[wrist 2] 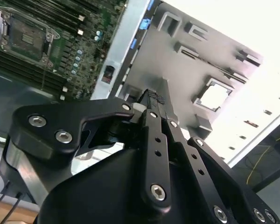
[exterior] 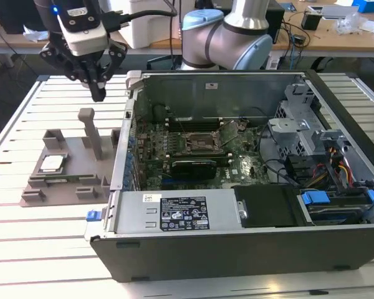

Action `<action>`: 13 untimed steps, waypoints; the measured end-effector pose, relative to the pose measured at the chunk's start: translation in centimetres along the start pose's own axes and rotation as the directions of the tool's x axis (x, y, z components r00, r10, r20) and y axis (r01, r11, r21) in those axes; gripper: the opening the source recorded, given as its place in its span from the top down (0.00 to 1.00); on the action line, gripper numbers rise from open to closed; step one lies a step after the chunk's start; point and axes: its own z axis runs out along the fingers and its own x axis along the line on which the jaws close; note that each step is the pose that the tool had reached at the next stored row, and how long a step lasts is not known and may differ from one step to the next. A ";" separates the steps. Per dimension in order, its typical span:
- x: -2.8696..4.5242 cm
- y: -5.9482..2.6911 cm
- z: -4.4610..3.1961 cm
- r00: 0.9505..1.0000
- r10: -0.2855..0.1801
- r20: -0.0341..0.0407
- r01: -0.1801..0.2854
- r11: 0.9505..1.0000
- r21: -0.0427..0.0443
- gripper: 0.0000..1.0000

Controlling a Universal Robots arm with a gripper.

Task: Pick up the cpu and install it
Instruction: 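Reach for the cpu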

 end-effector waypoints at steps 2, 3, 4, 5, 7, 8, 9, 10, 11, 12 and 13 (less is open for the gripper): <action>1.18 -0.08 -0.03 1.000 0.000 0.000 0.000 1.000 0.000 0.89; 1.44 -0.11 -0.04 1.000 0.000 0.000 0.000 1.000 0.000 0.89; 1.66 -0.12 -0.04 1.000 0.000 0.000 0.000 1.000 0.000 0.89; 2.15 -0.16 -0.06 1.000 0.000 0.000 0.000 1.000 0.000 0.89; 2.65 -0.19 -0.07 1.000 0.000 0.000 0.000 1.000 0.000 0.89; 3.11 -0.23 -0.08 1.000 0.000 0.000 0.000 1.000 0.000 0.89; 3.64 -0.27 -0.09 1.000 0.000 0.000 0.000 1.000 0.000 0.89; 4.23 -0.31 -0.11 1.000 0.000 0.000 0.000 1.000 0.000 0.89; 4.94 -0.36 -0.13 1.000 0.000 0.000 0.000 1.000 0.000 0.89; 5.50 -0.40 -0.14 1.000 0.000 0.000 0.000 1.000 0.000 0.89; 6.10 -0.45 -0.16 1.000 0.000 0.000 0.000 1.000 0.000 0.89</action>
